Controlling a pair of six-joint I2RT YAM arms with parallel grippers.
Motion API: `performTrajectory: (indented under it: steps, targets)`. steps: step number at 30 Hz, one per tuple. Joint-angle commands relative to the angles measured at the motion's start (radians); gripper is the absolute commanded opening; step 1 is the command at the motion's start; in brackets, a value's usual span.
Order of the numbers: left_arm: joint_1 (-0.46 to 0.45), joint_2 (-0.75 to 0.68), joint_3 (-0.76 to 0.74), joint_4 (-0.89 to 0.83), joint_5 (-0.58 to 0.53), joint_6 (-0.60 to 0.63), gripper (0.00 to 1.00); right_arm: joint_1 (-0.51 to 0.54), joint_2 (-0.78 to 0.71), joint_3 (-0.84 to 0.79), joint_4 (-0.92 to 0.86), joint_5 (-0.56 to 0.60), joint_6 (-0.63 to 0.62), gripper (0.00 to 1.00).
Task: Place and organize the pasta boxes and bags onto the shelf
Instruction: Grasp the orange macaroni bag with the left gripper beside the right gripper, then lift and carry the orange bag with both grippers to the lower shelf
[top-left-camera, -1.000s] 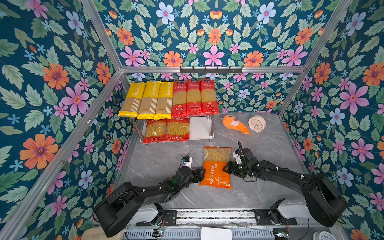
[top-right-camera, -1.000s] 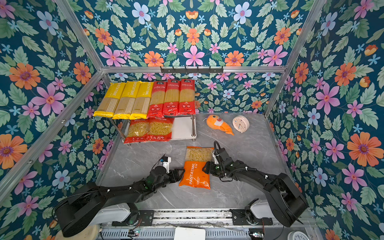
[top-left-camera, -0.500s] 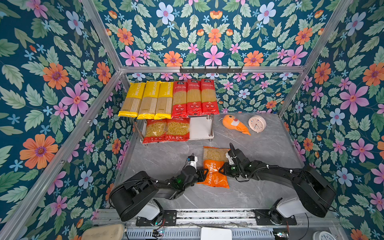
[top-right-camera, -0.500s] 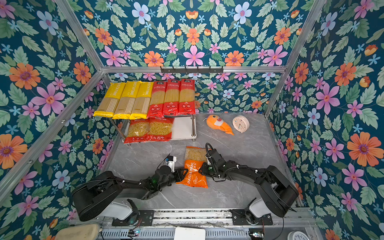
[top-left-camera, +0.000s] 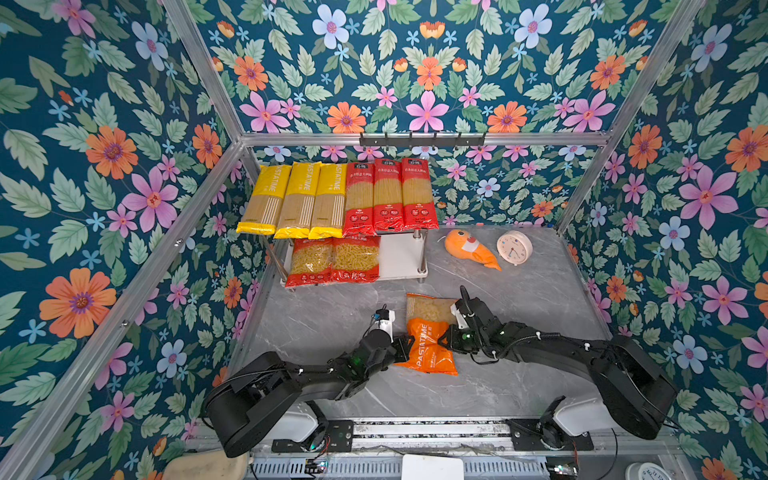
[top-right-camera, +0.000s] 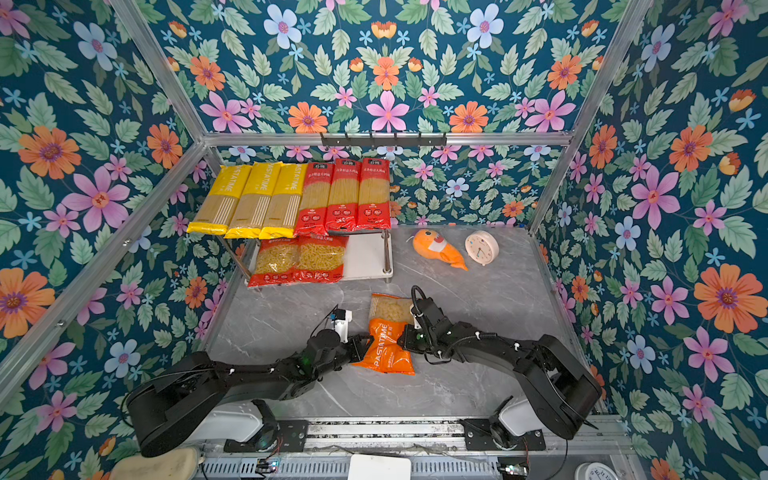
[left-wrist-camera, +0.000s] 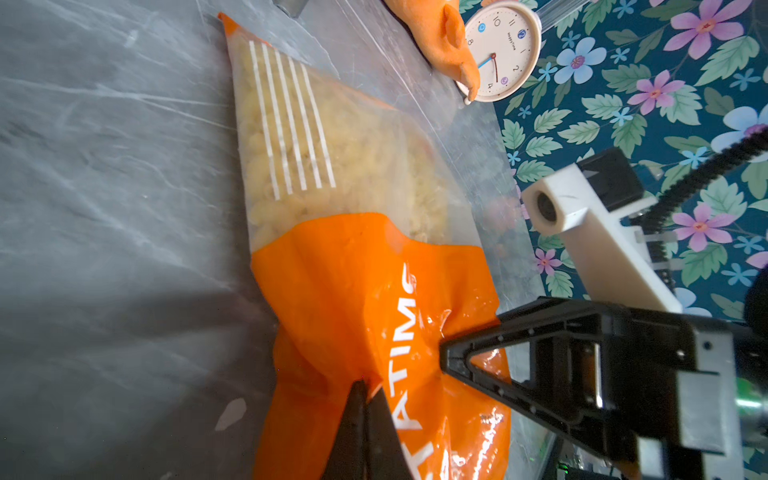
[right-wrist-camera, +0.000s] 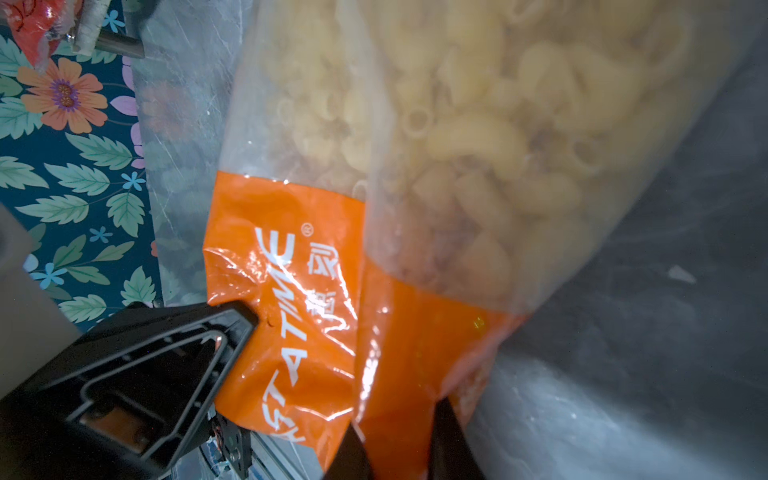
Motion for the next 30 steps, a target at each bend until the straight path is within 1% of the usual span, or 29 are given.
performTrajectory:
  steps: [1, 3, 4, 7, 9, 10, 11, 13, 16, 19, 22, 24, 26, 30]
  targets:
    - [0.0, -0.033, -0.014, -0.013, -0.022, 0.019, 0.03, 0.004, -0.011, 0.009, 0.011, -0.004, -0.006, 0.15]
    - [0.001, -0.036, -0.021, -0.039, -0.029, 0.028, 0.04, 0.004, 0.001, 0.016, 0.01, 0.0, -0.015, 0.14]
    - [0.003, -0.033, -0.018, -0.055, -0.015, 0.038, 0.06, 0.004, 0.01, 0.02, 0.01, 0.0, -0.015, 0.14]
    - [0.008, -0.035, 0.001, -0.136, 0.009, 0.042, 0.2, 0.004, 0.033, 0.028, -0.008, 0.007, -0.016, 0.14]
    - [0.017, -0.029, -0.002, -0.16, 0.01, 0.04, 0.33, 0.005, 0.037, 0.027, -0.022, 0.037, -0.024, 0.14]
    - [0.028, -0.021, -0.005, -0.161, 0.018, 0.041, 0.37, 0.005, 0.037, 0.031, -0.034, 0.055, -0.033, 0.14]
    - [0.037, -0.01, -0.008, -0.149, 0.029, 0.045, 0.39, 0.005, 0.038, 0.034, -0.038, 0.067, -0.042, 0.14]
    - [0.041, 0.015, -0.013, -0.102, 0.048, 0.042, 0.39, 0.004, 0.048, 0.045, -0.04, 0.067, -0.051, 0.14]
    - [0.041, 0.063, -0.008, -0.016, 0.098, 0.028, 0.36, 0.009, 0.065, 0.047, -0.014, 0.045, -0.05, 0.14]
    - [0.042, 0.086, -0.013, 0.042, 0.12, 0.011, 0.23, 0.022, 0.066, 0.052, -0.01, 0.05, -0.056, 0.13]
    - [0.042, 0.059, -0.047, 0.099, 0.117, -0.01, 0.1, 0.035, 0.054, 0.07, -0.037, 0.068, -0.074, 0.11]
    - [0.042, 0.023, -0.051, 0.079, 0.11, -0.004, 0.04, 0.044, 0.041, 0.085, -0.052, 0.076, -0.099, 0.1]
    - [0.041, -0.026, -0.05, 0.028, 0.09, 0.02, 0.01, 0.054, 0.028, 0.11, -0.079, 0.089, -0.139, 0.08]
    - [0.041, -0.149, -0.074, -0.055, 0.011, 0.074, 0.0, 0.063, 0.011, 0.179, -0.14, 0.086, -0.245, 0.04]
